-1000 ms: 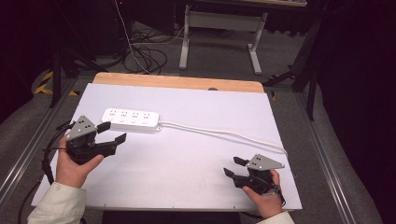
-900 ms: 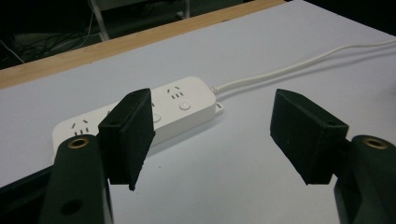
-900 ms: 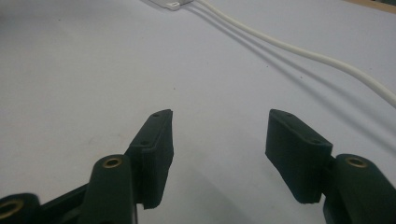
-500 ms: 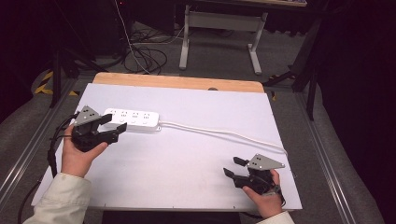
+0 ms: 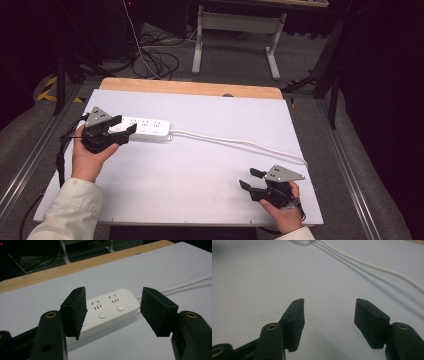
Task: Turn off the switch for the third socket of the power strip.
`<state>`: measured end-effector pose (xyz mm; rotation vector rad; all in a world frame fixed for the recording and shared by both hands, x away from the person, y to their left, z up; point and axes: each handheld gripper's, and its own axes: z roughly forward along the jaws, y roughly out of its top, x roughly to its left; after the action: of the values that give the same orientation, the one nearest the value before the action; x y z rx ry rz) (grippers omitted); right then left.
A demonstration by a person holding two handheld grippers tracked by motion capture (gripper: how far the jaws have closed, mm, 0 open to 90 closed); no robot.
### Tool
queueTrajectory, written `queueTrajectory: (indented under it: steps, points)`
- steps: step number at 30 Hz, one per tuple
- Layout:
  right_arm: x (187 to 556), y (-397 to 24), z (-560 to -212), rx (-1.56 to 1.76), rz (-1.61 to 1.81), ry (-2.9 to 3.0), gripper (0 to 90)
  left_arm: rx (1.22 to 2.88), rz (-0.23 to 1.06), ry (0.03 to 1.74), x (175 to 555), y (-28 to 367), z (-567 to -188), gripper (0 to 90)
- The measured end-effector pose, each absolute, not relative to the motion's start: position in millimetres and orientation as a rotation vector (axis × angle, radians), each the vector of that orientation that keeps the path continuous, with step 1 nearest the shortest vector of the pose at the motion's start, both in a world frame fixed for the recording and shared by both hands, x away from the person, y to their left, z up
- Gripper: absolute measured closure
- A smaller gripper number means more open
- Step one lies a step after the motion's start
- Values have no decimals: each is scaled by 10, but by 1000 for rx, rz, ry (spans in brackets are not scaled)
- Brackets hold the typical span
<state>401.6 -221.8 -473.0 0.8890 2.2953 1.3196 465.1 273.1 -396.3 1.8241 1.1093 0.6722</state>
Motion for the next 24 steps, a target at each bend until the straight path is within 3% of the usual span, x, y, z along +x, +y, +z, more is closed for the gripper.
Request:
queueTrajectory:
  steps: [24]
  points:
    - [4018, -2211, -4740, 894, 1328, 2306, 414, 1837, 701, 1220, 4847, 2865, -4108, 410]
